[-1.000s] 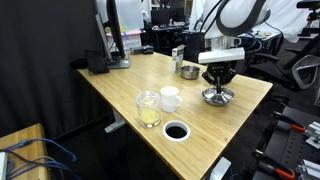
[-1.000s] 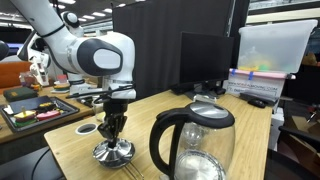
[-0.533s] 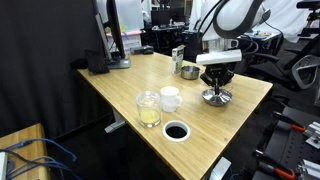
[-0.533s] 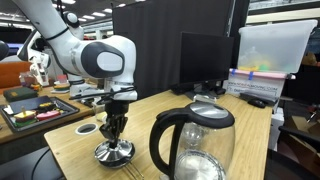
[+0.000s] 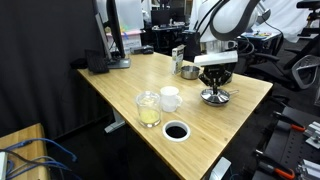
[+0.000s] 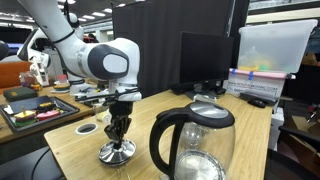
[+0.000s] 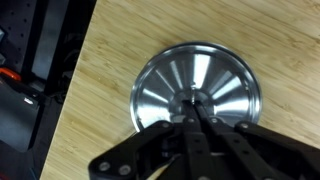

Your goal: Cover the pan with the lid

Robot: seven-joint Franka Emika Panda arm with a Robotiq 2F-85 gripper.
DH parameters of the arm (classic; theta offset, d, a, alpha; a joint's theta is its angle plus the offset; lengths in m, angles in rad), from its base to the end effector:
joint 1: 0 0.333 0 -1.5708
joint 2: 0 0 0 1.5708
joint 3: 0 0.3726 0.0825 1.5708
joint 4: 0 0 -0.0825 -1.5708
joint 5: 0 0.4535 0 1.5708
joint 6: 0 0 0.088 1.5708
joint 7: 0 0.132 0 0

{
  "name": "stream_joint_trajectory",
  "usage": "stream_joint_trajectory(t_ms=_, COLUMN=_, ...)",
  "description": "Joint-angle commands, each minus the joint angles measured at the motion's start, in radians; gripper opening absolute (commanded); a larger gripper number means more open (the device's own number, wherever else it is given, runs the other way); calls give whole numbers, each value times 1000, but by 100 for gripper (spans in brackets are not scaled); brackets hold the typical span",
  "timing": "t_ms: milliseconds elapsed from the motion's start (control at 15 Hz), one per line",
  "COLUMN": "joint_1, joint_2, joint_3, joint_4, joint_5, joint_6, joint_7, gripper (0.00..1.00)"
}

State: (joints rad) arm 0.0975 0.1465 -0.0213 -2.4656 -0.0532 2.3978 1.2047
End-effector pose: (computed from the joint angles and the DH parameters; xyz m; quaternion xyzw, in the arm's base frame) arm 0.4929 0.0360 0.1922 0.8512 -0.5135 -0.0754 0.0778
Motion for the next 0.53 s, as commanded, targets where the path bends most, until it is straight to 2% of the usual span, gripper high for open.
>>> stream_joint_trajectory(t_ms=0, joint_1=-9, joint_2=10, joint_3=-7, joint_4=14, joint_5=-19, joint_6=-5, joint_7=16, gripper=1)
stream_joint_trajectory(t_ms=467, joint_1=-3, joint_2=21, joint_3=-2, joint_4=15, joint_5=-4, joint_6=-1, joint_7=6, gripper=1)
